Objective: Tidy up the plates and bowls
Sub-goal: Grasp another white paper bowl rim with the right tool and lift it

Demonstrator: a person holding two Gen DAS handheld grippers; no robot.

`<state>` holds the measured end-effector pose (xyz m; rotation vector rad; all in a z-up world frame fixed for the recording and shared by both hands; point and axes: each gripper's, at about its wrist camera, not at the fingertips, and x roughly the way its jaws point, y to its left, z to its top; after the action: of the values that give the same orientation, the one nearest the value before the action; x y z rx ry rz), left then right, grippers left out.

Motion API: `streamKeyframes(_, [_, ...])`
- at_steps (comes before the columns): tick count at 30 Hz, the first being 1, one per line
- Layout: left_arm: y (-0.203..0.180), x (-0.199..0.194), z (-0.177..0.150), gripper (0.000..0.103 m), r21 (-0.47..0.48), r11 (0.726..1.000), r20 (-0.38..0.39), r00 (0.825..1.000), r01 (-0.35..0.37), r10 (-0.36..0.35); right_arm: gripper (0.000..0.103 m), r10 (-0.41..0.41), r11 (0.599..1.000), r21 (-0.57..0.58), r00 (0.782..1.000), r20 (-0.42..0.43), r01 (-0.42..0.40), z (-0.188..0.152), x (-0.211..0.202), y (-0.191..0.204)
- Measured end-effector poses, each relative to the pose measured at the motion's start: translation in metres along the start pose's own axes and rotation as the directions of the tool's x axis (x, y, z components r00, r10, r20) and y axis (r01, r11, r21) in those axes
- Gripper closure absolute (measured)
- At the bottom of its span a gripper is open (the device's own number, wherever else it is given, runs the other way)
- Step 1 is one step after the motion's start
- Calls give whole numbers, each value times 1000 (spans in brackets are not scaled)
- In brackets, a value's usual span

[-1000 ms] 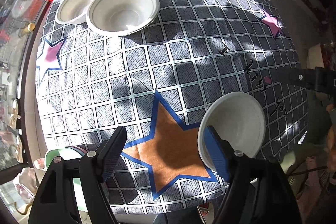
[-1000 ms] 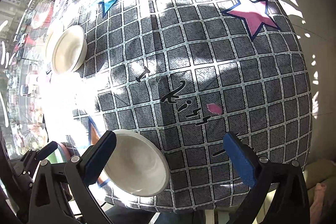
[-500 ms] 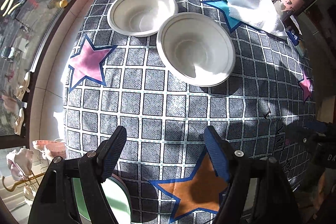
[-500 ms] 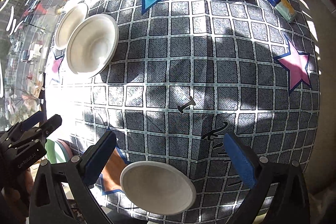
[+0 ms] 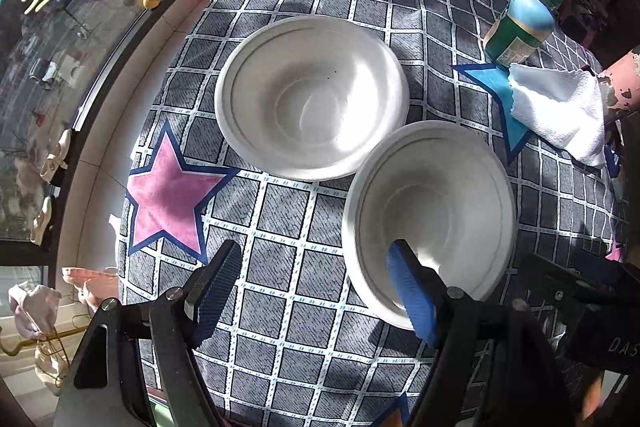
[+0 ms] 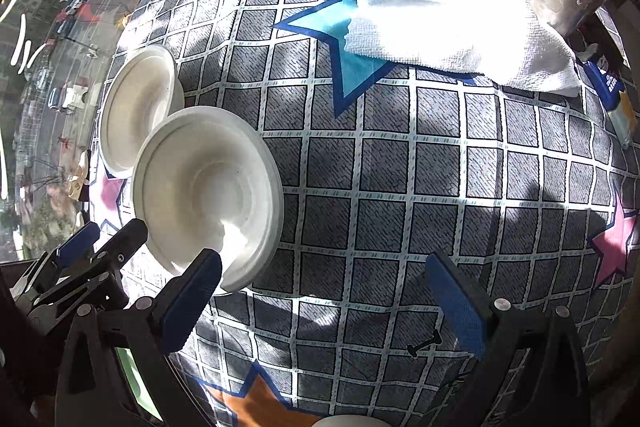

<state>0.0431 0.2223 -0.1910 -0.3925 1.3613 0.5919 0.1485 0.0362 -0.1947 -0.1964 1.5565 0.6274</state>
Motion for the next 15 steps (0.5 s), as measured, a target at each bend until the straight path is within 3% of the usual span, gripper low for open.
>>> streamKeyframes(4, [2,19,7,25,-26,1000,-42,999,10,-11,1,12,1000,1,1000,5,-12,12,16,6])
streamKeyframes(6, [0,24,9,36,-15,1000,-46,999,9,-10,14,28,1000,3,1000,6,-28,14,21,9])
streamKeyframes(8, [-1,30,11,46,-1,1000,-59,998,11,-11,47,32,999,8,999,-12,-32,15,29,11])
streamKeyframes(9, [-2,34,12,56,-1,1000,-73,997,22,-23,53,35,999,14,999,-22,-35,15,33,11])
streamKeyframes(10, [-1,38,12,58,-12,999,-91,995,48,-49,65,50,998,24,998,-31,-49,14,36,11])
streamKeyframes(15, [-5,45,13,73,-22,996,-116,989,86,-88,74,104,994,43,993,-59,-101,10,44,9])
